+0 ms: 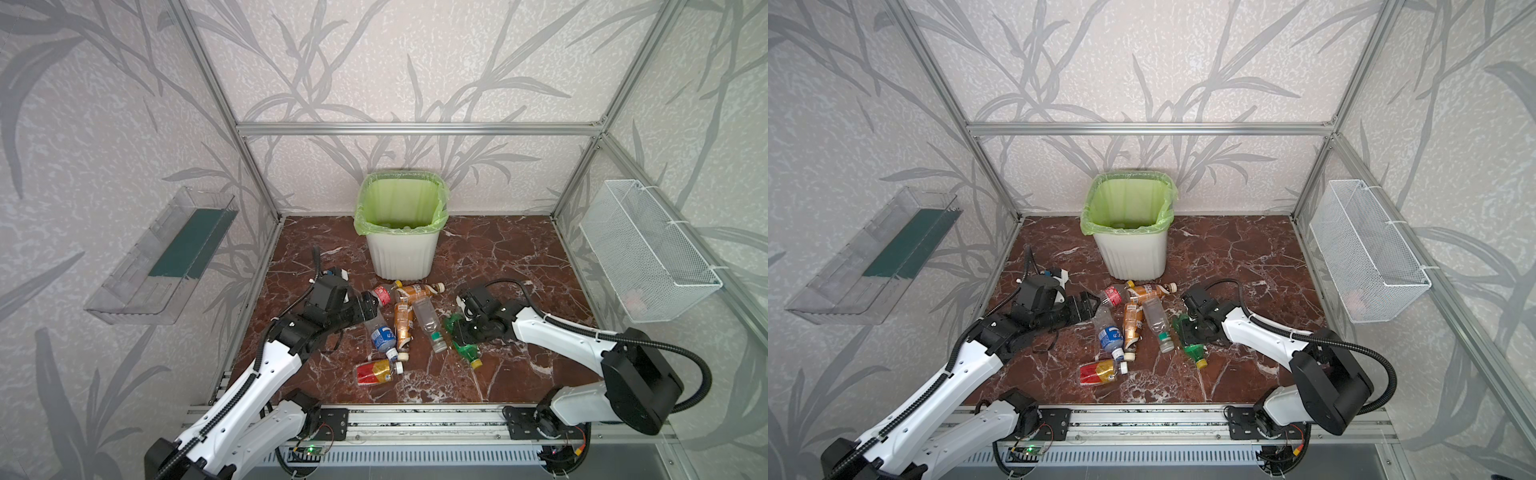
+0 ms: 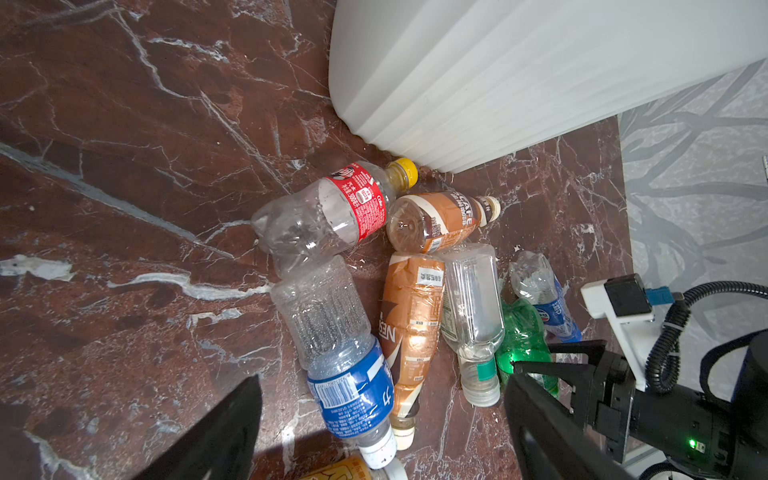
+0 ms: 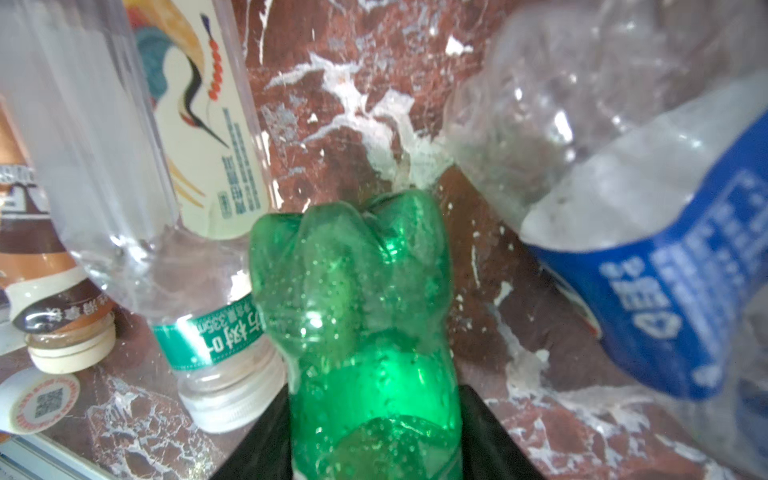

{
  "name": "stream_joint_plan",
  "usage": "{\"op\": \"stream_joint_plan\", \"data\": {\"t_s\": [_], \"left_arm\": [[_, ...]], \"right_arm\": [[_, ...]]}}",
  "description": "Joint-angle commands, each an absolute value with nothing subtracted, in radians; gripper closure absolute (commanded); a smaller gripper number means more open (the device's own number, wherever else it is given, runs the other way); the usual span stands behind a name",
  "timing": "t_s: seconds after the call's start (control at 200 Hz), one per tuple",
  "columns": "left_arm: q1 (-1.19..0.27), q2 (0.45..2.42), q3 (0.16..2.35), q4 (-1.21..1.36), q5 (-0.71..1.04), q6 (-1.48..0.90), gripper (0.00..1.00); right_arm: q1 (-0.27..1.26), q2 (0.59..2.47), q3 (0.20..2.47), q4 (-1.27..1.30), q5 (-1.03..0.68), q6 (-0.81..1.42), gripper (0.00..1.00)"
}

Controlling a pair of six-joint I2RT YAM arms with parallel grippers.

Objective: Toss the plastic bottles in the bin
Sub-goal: 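Lower the right gripper onto the green Sprite bottle and grasp it, then lift the green Sprite bottle with the right gripper and drop it into the bin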

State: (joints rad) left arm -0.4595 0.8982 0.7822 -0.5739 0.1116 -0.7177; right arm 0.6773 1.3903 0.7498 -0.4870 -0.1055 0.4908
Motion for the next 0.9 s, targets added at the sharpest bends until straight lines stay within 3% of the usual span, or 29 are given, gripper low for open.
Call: {"op": "stream_joint_plan", "data": {"t_s": [0.0, 0.53, 0.895], "left_arm": [[-0.455, 0.891, 0.771, -0.568, 0.119, -0.716, 0.09], [-0.455, 0.873, 0.775, -0.586, 0.117, -0.721, 0.09], [-0.455, 0.871, 0.778, -0.59, 0.116, -0.723, 0.09]], "right_arm": [[0.696, 1.361, 0.72, -0.555, -0.088, 0.524, 0.37], [0.71, 1.365, 0.72, -0.561, -0.076, 0.515, 0.32], [0.716, 1.298, 0.703, -0.568, -0.081, 0.521, 0.43]]}}
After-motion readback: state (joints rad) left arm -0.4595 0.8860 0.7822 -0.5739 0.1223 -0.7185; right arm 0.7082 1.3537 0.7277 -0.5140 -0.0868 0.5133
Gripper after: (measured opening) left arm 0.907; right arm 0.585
